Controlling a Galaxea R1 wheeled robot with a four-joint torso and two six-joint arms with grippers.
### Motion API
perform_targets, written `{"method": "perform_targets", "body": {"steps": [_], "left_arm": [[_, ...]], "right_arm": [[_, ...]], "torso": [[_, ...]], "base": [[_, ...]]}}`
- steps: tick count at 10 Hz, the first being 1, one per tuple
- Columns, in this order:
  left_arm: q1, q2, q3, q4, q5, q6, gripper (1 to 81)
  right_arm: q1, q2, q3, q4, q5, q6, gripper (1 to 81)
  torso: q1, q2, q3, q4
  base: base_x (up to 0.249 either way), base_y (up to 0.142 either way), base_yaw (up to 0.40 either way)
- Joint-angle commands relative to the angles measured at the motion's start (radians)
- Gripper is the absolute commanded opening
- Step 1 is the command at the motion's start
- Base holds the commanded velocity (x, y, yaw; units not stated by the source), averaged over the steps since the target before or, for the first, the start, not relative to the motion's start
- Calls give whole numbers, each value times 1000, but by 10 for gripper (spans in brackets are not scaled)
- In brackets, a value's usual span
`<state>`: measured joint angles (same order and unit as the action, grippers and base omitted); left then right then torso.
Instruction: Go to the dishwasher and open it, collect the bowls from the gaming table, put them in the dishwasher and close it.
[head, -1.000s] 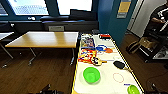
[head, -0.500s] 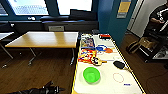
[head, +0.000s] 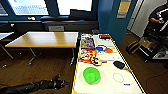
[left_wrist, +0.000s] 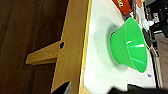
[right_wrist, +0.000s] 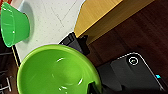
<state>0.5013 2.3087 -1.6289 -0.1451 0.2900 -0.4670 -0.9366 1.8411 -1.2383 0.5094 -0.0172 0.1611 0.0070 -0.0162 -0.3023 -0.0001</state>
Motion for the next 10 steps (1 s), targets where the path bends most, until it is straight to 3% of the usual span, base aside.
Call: {"method": "perform_targets", "body": {"steps": [1,5,7,10], "left_arm": [[-164,44,-67,-21,92,4,811],[-172,196,-248,-28,93,5,811],[-204,249,-267,-24,140,4,811],[-273,319,-278,-30,156,4,811]], "right_arm": [[23,-53,63,5,-7,-41,10],[12,-41,70,-2,3,-41,10],[11,-26,63,-2,3,-41,10],[9,-12,56,-2,3,-41,10]], "torso": [[0,0,0,0],[0,0,0,0],[0,0,0,0],[0,0,0,0]], "base": [[0,0,0],[0,0,0],[0,0,0],[0,0,0]]}}
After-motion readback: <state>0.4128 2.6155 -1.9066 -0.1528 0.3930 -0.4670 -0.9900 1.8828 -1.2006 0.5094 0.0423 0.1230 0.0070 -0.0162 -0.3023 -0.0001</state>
